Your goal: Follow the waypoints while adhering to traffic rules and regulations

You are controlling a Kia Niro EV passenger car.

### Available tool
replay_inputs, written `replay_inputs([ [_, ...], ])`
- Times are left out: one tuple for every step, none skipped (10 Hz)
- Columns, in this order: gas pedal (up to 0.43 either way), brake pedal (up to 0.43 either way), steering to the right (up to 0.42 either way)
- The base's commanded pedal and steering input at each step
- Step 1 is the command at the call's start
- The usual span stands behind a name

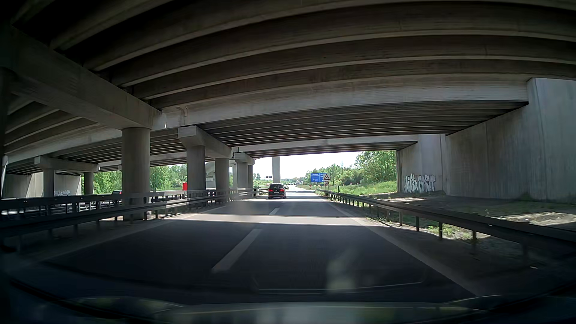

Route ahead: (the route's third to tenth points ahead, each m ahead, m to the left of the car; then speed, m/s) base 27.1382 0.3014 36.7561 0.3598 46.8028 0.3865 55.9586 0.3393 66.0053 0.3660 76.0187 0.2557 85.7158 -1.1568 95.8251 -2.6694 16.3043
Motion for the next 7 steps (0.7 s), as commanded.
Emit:
replay_inputs([
  [0.157, 0.000, -0.002],
  [0.157, 0.000, -0.002],
  [0.157, 0.000, -0.002],
  [0.157, 0.000, -0.002],
  [0.150, 0.000, -0.002],
  [0.130, 0.000, -0.003],
  [0.118, 0.000, -0.002],
])
